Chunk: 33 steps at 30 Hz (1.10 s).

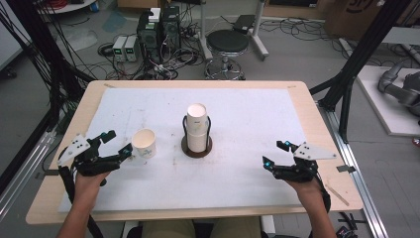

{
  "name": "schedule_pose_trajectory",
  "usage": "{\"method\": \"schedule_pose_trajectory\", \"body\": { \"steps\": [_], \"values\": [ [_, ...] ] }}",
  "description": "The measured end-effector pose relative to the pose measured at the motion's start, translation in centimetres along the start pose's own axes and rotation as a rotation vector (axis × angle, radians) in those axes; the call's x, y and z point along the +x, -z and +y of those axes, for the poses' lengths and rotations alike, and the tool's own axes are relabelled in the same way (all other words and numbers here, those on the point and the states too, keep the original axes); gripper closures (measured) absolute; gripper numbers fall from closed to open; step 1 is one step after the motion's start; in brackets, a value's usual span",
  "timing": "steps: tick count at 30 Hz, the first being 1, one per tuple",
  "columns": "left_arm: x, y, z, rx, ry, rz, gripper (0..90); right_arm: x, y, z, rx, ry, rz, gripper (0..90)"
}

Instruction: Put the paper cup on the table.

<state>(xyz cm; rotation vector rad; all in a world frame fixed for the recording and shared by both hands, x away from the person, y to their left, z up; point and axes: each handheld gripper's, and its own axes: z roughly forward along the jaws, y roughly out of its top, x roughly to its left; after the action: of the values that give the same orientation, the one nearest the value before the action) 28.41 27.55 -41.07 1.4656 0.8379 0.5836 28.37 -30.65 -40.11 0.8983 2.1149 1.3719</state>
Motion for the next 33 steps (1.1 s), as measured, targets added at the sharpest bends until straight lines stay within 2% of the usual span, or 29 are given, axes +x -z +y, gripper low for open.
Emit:
{"method": "schedule_pose_trajectory", "body": {
  "steps": [6, 13, 23, 33],
  "values": [
    [-0.3, 0.3, -0.2, -0.006, -0.008, -0.003, 14.5, 0.2, 0.6, 0.0, -0.003, -0.007, -0.008, 22.5],
    [-0.6, 0.5, -0.2, -0.010, -0.019, -0.002, 14.5, 0.4, 1.1, 0.2, -0.002, 0.006, -0.023, 22.6],
    [-1.2, 0.4, -0.3, 0.001, -0.040, -0.011, 15.0, 0.6, 0.9, 0.4, -0.001, 0.009, -0.026, 22.6],
    [-1.2, 0.4, -0.3, -0.004, -0.040, 0.000, 15.0, 0.5, 0.9, 0.3, 0.000, 0.000, -0.024, 22.6]
  ]
}}
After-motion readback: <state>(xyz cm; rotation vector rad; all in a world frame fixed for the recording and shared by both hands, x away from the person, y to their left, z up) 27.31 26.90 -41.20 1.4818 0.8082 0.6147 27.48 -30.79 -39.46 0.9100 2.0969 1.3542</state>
